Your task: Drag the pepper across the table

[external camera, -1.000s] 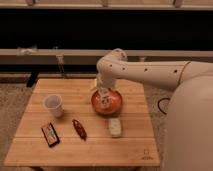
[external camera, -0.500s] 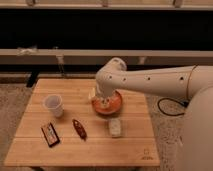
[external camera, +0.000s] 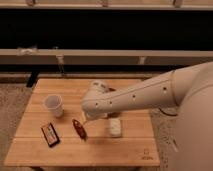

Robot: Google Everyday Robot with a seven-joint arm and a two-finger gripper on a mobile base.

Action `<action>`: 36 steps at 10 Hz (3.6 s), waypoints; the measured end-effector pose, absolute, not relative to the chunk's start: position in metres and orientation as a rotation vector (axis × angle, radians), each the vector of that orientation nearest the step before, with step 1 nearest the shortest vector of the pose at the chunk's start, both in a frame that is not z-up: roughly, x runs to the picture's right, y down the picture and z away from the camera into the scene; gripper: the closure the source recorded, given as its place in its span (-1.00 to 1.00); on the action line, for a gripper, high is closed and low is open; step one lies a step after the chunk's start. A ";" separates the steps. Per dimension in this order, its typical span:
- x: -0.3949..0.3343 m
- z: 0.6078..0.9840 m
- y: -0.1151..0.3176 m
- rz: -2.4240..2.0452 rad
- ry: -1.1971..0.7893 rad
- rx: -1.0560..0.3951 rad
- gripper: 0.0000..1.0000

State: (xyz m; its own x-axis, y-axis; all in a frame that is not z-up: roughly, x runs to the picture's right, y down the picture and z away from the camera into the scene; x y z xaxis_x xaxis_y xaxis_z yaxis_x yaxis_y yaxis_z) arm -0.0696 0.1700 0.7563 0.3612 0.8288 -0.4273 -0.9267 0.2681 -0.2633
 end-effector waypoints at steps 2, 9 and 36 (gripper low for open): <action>-0.076 0.777 0.196 1.134 0.271 -0.555 -0.60; -0.091 0.774 0.228 1.032 0.288 -0.625 -0.60; -0.110 0.763 0.269 0.973 0.234 -0.659 0.74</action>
State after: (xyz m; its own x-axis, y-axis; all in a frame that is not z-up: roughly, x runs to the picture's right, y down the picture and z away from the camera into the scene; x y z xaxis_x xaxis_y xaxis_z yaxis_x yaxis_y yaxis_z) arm -0.1102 0.2688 0.7632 0.5562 0.6883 -0.4658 -0.8248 0.3882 -0.4112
